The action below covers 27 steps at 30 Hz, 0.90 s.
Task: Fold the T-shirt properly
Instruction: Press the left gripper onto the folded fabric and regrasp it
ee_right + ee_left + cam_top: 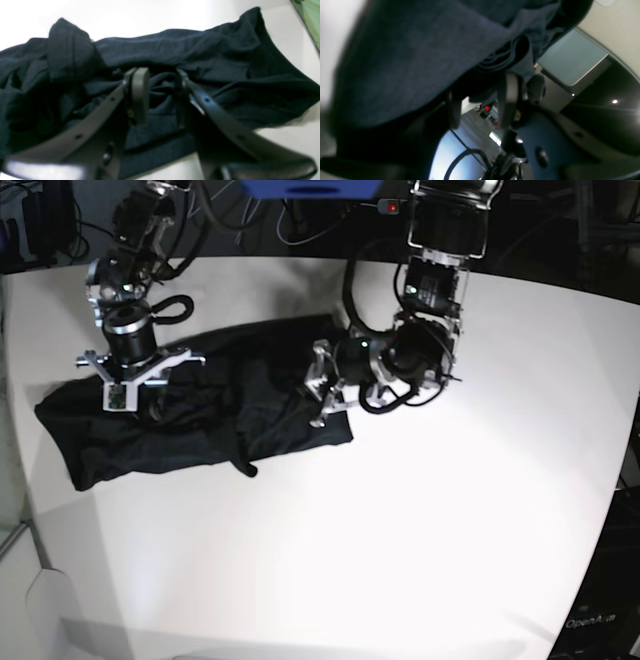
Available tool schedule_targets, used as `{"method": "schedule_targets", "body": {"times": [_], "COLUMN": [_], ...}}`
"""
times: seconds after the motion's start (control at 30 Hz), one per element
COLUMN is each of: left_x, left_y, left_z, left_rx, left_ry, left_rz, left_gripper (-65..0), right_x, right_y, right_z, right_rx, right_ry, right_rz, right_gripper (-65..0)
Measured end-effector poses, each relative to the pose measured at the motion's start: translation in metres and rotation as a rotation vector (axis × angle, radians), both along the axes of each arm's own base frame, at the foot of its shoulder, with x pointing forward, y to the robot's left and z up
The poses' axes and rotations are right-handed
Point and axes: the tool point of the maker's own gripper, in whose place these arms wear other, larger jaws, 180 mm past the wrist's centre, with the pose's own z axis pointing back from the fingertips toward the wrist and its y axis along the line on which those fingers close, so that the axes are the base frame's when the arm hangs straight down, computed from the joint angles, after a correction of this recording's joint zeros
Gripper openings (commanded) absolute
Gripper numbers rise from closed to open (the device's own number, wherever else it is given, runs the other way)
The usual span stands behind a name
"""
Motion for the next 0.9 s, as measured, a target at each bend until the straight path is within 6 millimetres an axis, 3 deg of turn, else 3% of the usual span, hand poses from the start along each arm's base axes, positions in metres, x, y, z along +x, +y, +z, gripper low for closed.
{"method": "schedule_targets", "body": {"times": [0.23,0.4,0.7,0.9], "left_x": [0.008,0.017,0.003,0.002], "left_y": [-0.001,-0.005,-0.032,-0.057], "left_z": [0.001,0.025,0.03,0.047], "left_rx": [-0.005,-0.015,-0.013,-0.029], "left_ry": [-0.004,-0.088,-0.108,-0.161], "left_rz": [-0.006,-0.013,-0.119,-0.221], "left_gripper": [-43.9,-59.9,-60.5,-60.5], "right_x": [0.001,0.001,0.001,0.001], "right_y": [0.0,0.0,0.0,0.0], "right_z": [0.001,0.001,0.001,0.001], "right_rx": [0.0,0.0,0.0,0.002], "right_ry": [-0.003,-0.002,-0.002,-0.003], "right_rz": [0.0,0.0,0.0,0.0], "right_gripper": [-46.1,-46.1,-46.1,-46.1]}}
